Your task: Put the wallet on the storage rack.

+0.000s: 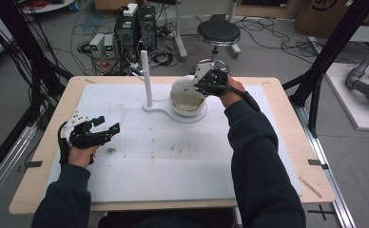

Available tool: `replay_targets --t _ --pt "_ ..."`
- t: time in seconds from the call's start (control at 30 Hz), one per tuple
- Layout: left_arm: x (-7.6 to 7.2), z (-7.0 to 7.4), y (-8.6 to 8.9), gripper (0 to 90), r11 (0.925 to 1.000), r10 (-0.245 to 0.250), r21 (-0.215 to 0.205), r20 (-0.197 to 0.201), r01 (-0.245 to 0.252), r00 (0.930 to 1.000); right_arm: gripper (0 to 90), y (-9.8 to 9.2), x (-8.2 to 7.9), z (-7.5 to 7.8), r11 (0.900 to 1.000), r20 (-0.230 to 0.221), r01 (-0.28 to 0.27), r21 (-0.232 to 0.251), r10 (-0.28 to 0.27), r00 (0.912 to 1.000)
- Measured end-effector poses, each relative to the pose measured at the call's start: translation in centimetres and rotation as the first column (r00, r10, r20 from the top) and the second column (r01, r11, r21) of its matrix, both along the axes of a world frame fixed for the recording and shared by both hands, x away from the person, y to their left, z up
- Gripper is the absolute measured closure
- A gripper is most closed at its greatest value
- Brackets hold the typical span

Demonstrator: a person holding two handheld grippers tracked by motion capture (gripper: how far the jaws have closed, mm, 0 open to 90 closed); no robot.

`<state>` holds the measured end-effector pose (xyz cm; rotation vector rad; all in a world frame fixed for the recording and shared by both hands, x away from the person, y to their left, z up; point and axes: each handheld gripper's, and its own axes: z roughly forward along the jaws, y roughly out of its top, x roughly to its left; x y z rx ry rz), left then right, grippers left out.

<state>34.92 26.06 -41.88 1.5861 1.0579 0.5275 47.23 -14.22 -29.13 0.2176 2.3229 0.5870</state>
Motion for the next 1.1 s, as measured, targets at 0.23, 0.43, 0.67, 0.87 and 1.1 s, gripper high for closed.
replay_targets --t 0.23,0.43,0.67,0.87,1.1 --pt "0.0 0.0 -0.1 21.4 1.0000 -0.008 -0.001 -0.004 0.008 1.0000 75.6 1.9 0.5 -1.8 0.996 -0.006 0.013 -0.088 -0.013 0.9999" --pt "0.0 -0.1 -0.2 21.3 0.9999 -0.009 -0.006 -0.009 0.009 0.9999 60.7 1.5 1.1 -2.1 0.979 -0.115 0.042 0.201 -0.019 0.9932" --pt "0.0 -0.1 -0.3 21.3 0.9999 -0.013 -0.002 -0.016 0.013 0.9998 73.6 1.2 1.3 -2.5 0.937 -0.223 0.028 0.348 0.054 0.9734" --pt "0.0 -0.1 -0.2 21.3 0.9999 -0.013 -0.003 -0.020 0.013 0.9997 71.8 3.6 1.3 -4.1 0.979 -0.219 0.010 0.203 0.035 0.9751" --pt "-0.1 0.1 -0.2 21.3 0.9998 -0.012 -0.013 0.000 0.012 0.9999 43.2 0.4 -0.5 -2.2 0.896 -0.197 0.112 0.431 -0.028 0.9800"
